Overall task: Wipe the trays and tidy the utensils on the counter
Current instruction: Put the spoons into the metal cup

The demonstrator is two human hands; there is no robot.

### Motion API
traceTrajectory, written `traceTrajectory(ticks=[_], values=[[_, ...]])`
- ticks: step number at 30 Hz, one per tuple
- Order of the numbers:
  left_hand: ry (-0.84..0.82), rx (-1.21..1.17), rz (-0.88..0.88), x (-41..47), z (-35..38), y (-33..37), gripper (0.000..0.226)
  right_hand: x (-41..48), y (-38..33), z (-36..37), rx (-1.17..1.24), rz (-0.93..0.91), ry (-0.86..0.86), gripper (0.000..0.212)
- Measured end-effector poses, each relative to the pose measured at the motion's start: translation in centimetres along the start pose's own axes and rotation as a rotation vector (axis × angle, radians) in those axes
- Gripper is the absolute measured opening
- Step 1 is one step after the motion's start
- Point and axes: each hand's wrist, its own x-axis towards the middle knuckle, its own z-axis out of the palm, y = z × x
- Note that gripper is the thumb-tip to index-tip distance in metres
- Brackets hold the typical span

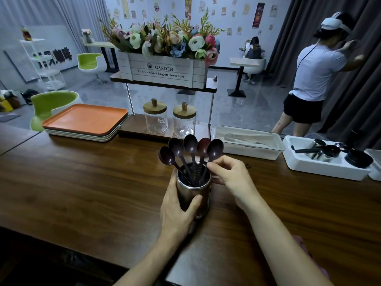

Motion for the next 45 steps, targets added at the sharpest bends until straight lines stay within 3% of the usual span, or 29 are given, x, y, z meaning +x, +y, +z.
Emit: traceTrajectory(ticks=[11,17,25,31,39,43,45], values=[[0.07,0.03,-0.031,0.2,0.3,-0.3,0.099,1.3,1.6,-0.9,-0.018,0.076,-0.027,0.015],[0.101,0.037,-0.036,0.3,0.1,0.0,0.094,4.3,5.0,-3.3,-0.558,0.031,0.148,0.018],[0.094,0.039,-0.062,0.4,0.2,-0.4,0.1,6.7,6.2,-3.6,-0.962,-0.011,0.049,0.038],[0.092,0.041,-0.076,0.5,0.3,-0.4,0.102,7.6,7.0,-3.2,-1.056,-0.047,0.006,0.035],[0.095,0.045,-0.07,0.5,0.3,-0.6,0.102,7.6,7.2,-3.1,-1.107,-0.086,0.005,0.015],[0.1,0.05,-0.053,0.5,0.3,-0.5,0.097,6.9,6.3,-3.4,-1.032,-0.01,0.001,0.001],[0.104,0.051,-0.039,0.5,0.3,-0.5,0.094,6.4,5.6,-3.6,-0.988,0.04,0.009,0.006]])
